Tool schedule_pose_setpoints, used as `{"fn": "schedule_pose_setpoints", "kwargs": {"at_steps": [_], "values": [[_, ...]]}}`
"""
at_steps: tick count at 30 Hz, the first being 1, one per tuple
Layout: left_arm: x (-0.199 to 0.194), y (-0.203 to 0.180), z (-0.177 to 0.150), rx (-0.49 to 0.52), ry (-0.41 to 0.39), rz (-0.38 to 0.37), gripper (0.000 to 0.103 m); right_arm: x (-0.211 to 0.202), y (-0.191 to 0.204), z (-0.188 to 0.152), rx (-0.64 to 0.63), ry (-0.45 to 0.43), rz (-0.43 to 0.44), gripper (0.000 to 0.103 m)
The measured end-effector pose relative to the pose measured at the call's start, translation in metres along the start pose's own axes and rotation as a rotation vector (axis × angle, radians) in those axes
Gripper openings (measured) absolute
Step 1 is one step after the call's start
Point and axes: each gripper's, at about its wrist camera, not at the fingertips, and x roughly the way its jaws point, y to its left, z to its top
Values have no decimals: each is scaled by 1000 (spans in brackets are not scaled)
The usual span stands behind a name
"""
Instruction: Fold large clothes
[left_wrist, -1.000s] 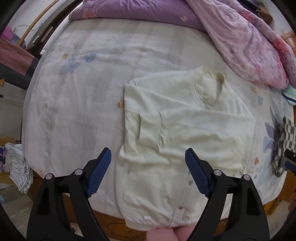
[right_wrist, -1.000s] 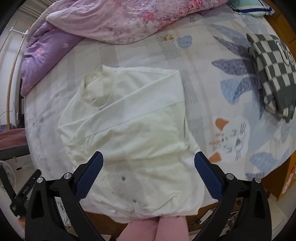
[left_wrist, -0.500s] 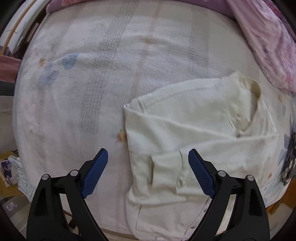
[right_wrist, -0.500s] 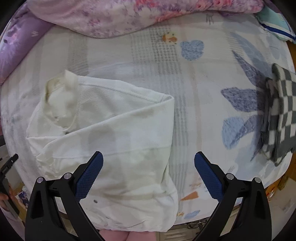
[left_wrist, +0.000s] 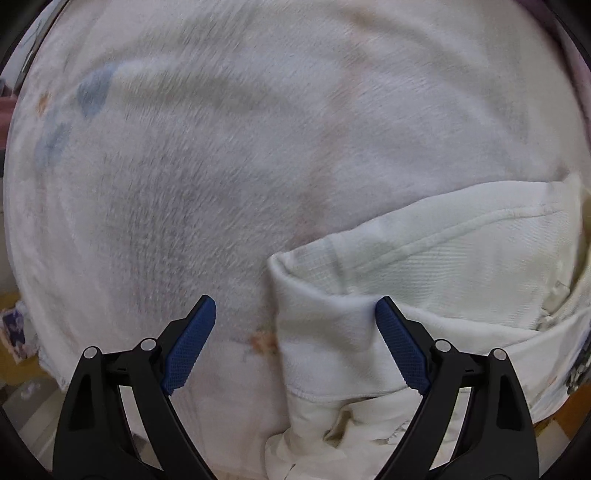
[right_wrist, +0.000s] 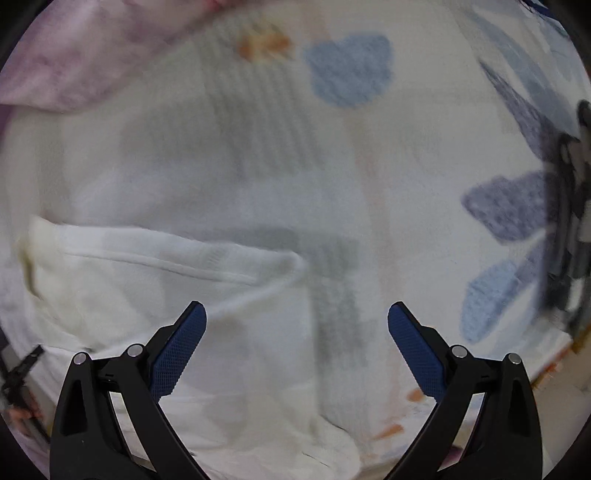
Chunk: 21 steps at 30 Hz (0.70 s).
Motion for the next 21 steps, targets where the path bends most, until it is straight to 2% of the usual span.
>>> {"fn": "schedule_pose_setpoints", "kwargs": {"at_steps": [2,4,6,8,10,13,14,15,16,17,18,20,21], "values": [[-17,-16,2,63,-37,-102,89,-6,20,1,-59,11,133,95],[-34,-37,8,126,-79,-154,89,-16,58,5,-169,1,243,94],[-50,-67,21,187,-115,-213,89,-18,96,14,-242,-7,225,94],[-58,-90,33,212,-137,-272,89,-14,127,25,-281,-8,243,93],[-61,-121,52,239,-148,-347,89,-6,153,35,-304,4,242,87],[-43,-156,76,264,-132,-328,89,12,186,49,-343,17,221,76],[-33,-165,83,275,-141,-288,89,20,193,52,-354,30,211,69],[-21,-171,88,278,-143,-241,89,30,200,55,-368,42,181,67],[-7,-175,92,270,-122,-190,88,37,203,59,-371,49,155,61],[0,-179,92,271,-119,-166,88,44,206,61,-376,61,129,47],[-1,-183,89,299,-162,-145,86,53,205,61,-385,76,107,47],[-5,-188,83,365,-188,-123,67,49,203,59,-382,52,129,23],[-12,-187,81,383,-186,-182,28,46,201,58,-377,47,127,20]]}}
